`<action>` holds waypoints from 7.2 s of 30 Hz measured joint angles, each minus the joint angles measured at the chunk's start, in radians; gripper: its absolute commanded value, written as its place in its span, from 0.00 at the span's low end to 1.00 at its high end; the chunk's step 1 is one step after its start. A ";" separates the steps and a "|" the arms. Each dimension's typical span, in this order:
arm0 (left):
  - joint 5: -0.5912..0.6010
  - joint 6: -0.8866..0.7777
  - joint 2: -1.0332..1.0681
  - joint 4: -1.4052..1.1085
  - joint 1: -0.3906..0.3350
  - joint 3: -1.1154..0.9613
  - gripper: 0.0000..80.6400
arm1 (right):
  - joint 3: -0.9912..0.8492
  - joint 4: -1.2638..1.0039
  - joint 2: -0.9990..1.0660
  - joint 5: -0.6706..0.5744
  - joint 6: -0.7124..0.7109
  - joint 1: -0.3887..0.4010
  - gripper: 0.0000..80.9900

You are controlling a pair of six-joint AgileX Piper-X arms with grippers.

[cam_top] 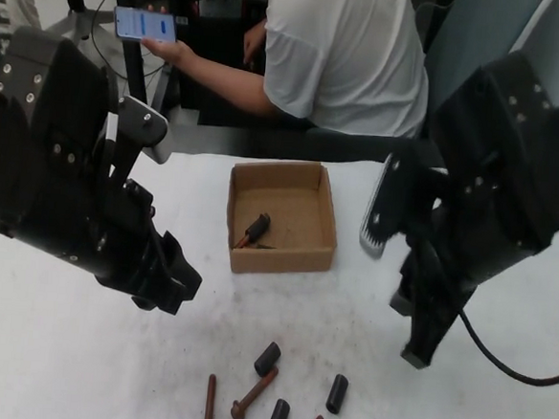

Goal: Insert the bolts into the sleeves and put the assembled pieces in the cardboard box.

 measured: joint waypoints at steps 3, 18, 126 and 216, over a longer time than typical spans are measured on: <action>0.000 0.002 0.000 0.000 0.000 0.000 0.58 | -0.044 0.009 0.011 -0.073 -0.035 0.000 0.41; -0.005 0.002 0.000 0.043 0.000 0.000 0.58 | -0.212 0.159 0.087 -0.343 -0.229 0.022 0.40; 0.084 0.003 0.000 0.016 0.000 0.000 0.58 | -0.215 0.162 0.421 -0.088 -0.580 0.176 0.38; 0.109 0.003 0.000 0.039 0.000 0.000 0.58 | -0.246 -0.024 0.357 -0.153 -0.230 0.108 0.01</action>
